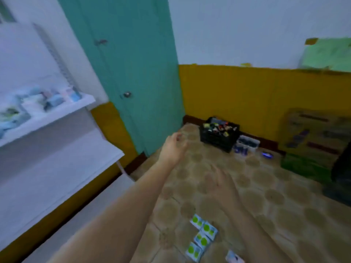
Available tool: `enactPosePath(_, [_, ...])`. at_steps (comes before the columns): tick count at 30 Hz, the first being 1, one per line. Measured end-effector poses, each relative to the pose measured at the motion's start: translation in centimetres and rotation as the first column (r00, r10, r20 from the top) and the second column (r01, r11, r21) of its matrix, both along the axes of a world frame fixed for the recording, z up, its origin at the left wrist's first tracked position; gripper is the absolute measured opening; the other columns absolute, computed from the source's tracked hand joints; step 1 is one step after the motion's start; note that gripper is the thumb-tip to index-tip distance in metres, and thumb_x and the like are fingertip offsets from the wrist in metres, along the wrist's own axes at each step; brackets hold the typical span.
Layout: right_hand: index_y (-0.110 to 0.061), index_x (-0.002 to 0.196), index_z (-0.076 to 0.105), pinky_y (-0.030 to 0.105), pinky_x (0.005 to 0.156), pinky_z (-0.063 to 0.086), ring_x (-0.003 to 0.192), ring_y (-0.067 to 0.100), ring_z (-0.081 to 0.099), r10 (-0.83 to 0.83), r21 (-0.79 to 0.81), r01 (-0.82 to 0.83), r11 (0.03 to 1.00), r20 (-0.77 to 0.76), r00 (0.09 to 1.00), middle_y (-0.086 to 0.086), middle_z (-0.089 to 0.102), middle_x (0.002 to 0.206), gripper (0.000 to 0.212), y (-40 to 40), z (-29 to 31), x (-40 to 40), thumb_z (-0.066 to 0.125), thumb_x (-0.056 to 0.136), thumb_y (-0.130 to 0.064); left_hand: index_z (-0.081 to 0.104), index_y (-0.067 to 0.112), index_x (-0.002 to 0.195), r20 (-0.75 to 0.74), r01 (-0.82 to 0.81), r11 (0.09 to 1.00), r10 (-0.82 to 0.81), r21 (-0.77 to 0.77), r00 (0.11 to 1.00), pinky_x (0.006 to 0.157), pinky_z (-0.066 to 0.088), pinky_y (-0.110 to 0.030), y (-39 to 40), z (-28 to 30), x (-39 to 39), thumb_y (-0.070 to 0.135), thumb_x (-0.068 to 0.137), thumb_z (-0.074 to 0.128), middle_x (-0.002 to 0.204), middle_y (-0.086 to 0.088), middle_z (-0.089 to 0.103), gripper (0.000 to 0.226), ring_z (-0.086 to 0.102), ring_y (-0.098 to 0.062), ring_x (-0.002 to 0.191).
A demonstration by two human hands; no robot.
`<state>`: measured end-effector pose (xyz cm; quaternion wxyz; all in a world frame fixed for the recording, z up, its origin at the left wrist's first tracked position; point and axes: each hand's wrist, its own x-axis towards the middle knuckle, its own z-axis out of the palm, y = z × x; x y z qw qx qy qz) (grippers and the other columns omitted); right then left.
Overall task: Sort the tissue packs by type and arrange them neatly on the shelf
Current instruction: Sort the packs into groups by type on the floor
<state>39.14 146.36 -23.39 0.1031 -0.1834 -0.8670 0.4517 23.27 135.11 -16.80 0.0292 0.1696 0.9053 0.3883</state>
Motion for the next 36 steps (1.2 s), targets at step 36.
enactPosePath(36, [-0.019, 0.136, 0.053, 0.023, 0.105, 0.03, 0.131, 0.014, 0.043, 0.791, 0.221, -0.771, 0.597, -0.32, 0.522, -0.003, 0.05, 0.139, 0.041, -78.7, 18.4, -24.0, 0.053, 0.098, -0.036, 0.059, 0.016, 0.123, -0.197, -0.765, 0.625, 0.778, 0.155, 0.596, 0.085, 0.055, -0.036, -90.8, 14.5, -4.2, 0.029, 0.094, 0.059, 0.112, -0.005, 0.063, 0.032, 0.061, -0.02, 0.099])
